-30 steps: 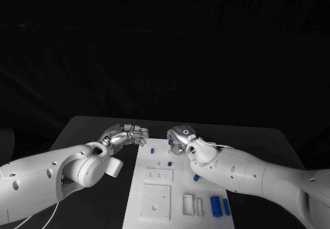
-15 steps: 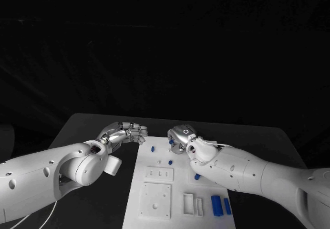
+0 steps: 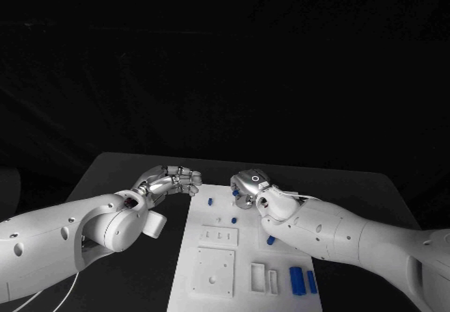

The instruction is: Assemble the parts on the task board

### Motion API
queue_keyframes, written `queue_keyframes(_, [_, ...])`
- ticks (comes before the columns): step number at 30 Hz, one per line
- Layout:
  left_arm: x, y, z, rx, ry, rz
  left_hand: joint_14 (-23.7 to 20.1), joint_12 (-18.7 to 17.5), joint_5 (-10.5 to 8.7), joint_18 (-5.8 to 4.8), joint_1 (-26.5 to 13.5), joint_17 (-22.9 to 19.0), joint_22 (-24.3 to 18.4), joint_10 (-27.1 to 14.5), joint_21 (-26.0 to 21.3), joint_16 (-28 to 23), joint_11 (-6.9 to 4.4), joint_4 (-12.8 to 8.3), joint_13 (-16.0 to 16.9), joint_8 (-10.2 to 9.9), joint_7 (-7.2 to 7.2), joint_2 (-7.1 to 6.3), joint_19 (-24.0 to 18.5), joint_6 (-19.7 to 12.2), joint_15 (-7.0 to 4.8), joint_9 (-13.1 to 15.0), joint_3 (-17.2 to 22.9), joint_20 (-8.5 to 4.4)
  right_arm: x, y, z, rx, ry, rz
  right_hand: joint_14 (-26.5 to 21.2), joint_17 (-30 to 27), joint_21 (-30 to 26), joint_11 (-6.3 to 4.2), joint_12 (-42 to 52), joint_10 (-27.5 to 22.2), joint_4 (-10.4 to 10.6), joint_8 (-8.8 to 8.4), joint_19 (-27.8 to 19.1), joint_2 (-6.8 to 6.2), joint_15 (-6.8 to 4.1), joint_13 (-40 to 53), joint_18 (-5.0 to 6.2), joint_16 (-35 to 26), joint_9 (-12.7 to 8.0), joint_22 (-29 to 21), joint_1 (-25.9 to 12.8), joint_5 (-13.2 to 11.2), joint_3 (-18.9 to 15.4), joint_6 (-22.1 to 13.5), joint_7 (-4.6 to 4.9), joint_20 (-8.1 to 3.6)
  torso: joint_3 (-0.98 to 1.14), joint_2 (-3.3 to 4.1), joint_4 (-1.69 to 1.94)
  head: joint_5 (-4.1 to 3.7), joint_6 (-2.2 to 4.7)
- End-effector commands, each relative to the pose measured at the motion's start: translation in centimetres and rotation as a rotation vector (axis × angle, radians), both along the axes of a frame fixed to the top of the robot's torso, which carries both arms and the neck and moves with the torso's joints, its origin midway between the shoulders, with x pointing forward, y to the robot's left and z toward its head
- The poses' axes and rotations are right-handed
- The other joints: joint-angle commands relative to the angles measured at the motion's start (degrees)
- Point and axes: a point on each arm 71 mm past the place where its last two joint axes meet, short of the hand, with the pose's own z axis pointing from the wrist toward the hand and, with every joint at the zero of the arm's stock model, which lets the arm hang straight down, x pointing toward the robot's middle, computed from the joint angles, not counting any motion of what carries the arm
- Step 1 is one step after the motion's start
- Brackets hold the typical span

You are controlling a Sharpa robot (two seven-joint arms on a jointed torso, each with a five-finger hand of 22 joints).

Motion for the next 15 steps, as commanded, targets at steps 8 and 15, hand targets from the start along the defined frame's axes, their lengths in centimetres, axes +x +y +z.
queue_keyframes(8, [0.0,-0.1,0.2,-0.004,-0.008,-0.004,-0.4,-0.4,-0.26,0.47,-0.6,-0.1,1.2,-0.3,0.3,0.0,0.04,-0.5,-0.1,-0.1,-0.1,-0.07,-0.4,0.3,-0.06,-0.1,0.0,-0.14,0.0,0.2,-0.2,0.065,0.044,0.017,-1.4,-0.9,-0.6,3.71,-4.9,-8.1,1.3,-4.13,-0.9,-4.43,2.97,-1.9,3.66,-0.1,-1.5,0.6,-1.3,0.1,-2.7,-8.1,3.3,0.04,-0.28,-0.03,0.66,-0.65,0.05])
queue_keyframes(15, [0.1,0.4,0.3,-0.001,-0.01,0.007,-0.4,-0.6,-0.12,0.48,-0.5,-0.1,1.2,-0.6,0.3,0.0,0.15,-0.6,-0.2,-0.2,-0.06,-0.06,-0.5,0.2,-0.05,-0.2,0.2,-0.13,-0.2,-0.7,1.0,0.121,0.03,0.021,-1.7,-1.5,-1.8,4.86,-4.7,-11.8,1.7,-4.56,-1.1,-5.54,4.12,-3.7,3.66,-0.1,-1.6,-0.1,-1.0,0.2,-4.6,-9.6,2.91,0.39,-0.27,-0.02,0.33,-0.48,0.33])
